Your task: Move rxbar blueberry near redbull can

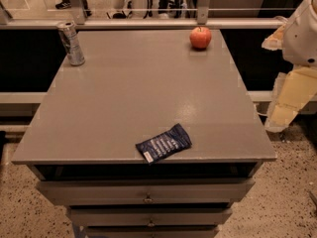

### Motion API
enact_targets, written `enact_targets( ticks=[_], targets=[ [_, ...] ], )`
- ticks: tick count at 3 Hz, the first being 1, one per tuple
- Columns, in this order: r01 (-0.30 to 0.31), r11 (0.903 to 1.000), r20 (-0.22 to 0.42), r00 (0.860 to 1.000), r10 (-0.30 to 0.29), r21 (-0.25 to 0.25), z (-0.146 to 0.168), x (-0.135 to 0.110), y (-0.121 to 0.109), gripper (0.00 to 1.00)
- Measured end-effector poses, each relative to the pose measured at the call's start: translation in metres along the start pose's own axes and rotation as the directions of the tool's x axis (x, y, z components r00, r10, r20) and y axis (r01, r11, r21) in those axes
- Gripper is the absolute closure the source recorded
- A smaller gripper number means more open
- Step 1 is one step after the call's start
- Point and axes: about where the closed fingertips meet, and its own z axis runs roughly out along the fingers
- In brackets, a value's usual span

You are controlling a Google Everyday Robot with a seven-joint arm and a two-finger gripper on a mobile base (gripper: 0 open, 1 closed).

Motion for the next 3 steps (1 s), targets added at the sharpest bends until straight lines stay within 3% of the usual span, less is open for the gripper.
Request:
enact_targets(
  ticks=[1, 2, 3],
  targets=[
    [0.000, 1.0000, 0.000, 1.000, 0.000, 0.000, 0.000, 0.000, 0.000, 0.00],
    [0.037, 0.9991, 0.061, 0.997, -0.036, -0.020, 0.014, -0.021, 0.007, 0.00],
    [0.154, 0.9866, 0.192, 0.971, -0.141, -0.054, 0.045, -0.070, 0.037, 0.00]
  ],
)
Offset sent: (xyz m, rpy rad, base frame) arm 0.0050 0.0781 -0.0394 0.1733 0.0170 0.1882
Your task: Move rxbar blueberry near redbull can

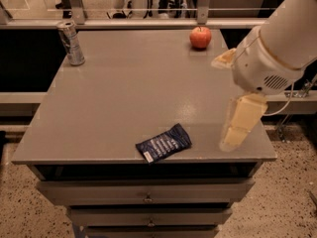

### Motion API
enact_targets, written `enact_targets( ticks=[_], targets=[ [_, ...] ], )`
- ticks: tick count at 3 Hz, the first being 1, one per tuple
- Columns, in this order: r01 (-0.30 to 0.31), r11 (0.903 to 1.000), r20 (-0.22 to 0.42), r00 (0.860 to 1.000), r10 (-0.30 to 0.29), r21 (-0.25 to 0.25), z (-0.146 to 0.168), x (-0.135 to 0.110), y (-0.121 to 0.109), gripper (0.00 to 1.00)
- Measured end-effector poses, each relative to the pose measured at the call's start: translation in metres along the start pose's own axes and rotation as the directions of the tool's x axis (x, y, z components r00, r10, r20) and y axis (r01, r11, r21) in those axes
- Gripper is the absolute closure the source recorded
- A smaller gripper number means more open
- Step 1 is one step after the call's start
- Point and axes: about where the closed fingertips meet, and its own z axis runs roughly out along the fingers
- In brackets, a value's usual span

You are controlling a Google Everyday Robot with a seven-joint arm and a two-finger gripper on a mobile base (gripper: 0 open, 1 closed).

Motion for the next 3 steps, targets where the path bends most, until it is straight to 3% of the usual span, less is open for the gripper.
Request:
enact_targets(
  ticks=[2, 3],
  targets=[
    [0.088, 0.9943, 0.088, 0.993, -0.082, -0.060, 0.051, -0.045, 0.035, 0.00],
    [0.102, 0.9910, 0.111, 0.990, -0.092, -0.087, 0.080, -0.058, 0.048, 0.00]
  ],
)
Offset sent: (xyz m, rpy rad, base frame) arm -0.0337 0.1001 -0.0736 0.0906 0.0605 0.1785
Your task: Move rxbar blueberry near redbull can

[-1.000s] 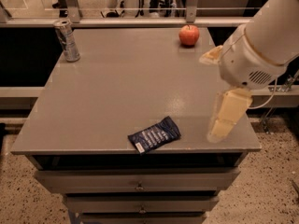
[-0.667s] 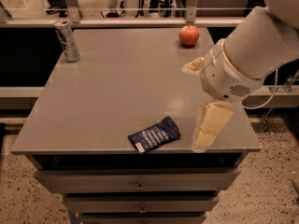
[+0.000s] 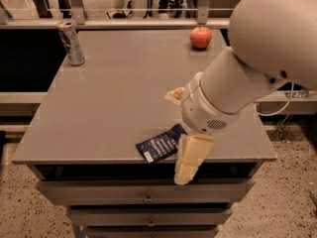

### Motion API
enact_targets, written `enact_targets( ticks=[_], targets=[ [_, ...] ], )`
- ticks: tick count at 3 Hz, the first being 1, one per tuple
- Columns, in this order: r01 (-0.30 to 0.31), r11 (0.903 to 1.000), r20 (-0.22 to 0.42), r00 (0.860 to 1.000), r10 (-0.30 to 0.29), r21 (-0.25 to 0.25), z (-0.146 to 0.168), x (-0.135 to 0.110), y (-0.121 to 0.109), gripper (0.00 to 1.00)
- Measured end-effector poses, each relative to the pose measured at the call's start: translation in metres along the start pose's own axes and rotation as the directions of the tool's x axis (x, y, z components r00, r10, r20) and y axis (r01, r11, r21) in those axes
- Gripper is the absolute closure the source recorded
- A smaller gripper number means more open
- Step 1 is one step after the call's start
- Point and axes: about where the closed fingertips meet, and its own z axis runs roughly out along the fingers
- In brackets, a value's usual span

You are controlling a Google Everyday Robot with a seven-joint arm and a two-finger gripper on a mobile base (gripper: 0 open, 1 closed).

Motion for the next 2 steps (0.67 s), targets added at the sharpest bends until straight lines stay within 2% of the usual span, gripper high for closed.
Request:
enact_targets(
  ticks=[1, 2],
  targets=[
    [-0.005, 0.9999, 0.021, 1.000, 0.006, -0.015, 0.034, -0.003, -0.001, 0.00],
    [-0.013, 0.9998, 0.027, 1.000, 0.013, -0.014, 0.045, -0.003, -0.004, 0.00]
  ],
)
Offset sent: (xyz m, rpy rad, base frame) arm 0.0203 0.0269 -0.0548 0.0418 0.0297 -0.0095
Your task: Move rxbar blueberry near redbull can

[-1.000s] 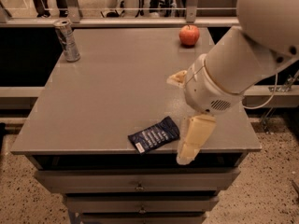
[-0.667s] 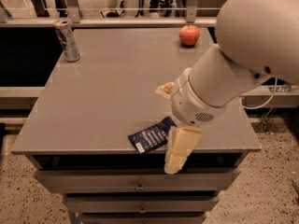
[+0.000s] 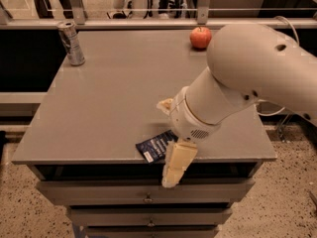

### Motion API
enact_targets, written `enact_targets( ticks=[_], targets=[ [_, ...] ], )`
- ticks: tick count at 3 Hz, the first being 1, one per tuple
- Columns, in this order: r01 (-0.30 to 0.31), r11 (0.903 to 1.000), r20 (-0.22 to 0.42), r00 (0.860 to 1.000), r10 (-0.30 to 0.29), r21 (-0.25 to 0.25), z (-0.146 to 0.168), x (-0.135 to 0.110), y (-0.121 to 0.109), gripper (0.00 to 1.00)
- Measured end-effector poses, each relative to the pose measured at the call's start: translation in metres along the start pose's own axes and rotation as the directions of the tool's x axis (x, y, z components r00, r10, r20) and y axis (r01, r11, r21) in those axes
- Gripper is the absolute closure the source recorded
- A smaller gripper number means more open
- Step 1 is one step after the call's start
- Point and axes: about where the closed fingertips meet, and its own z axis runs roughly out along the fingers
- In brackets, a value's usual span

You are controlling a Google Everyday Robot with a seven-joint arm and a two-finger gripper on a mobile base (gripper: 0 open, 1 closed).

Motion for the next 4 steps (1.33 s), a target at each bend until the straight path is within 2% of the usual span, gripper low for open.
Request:
enact_targets(
  ticks=[1, 2, 3, 4],
  targets=[
    [-0.011, 0.9999, 0.004, 1.000, 0.012, -0.007, 0.012, 0.003, 0.001, 0.06],
    [-0.020, 0.9997, 0.015, 1.000, 0.020, -0.014, 0.019, 0.004, 0.003, 0.29],
    [-0.031, 0.9994, 0.040, 0.999, 0.032, -0.013, 0.023, -0.002, 0.004, 0.68],
    [-0.035, 0.9993, 0.047, 0.998, 0.035, -0.009, 0.021, -0.005, 0.004, 0.91]
  ],
)
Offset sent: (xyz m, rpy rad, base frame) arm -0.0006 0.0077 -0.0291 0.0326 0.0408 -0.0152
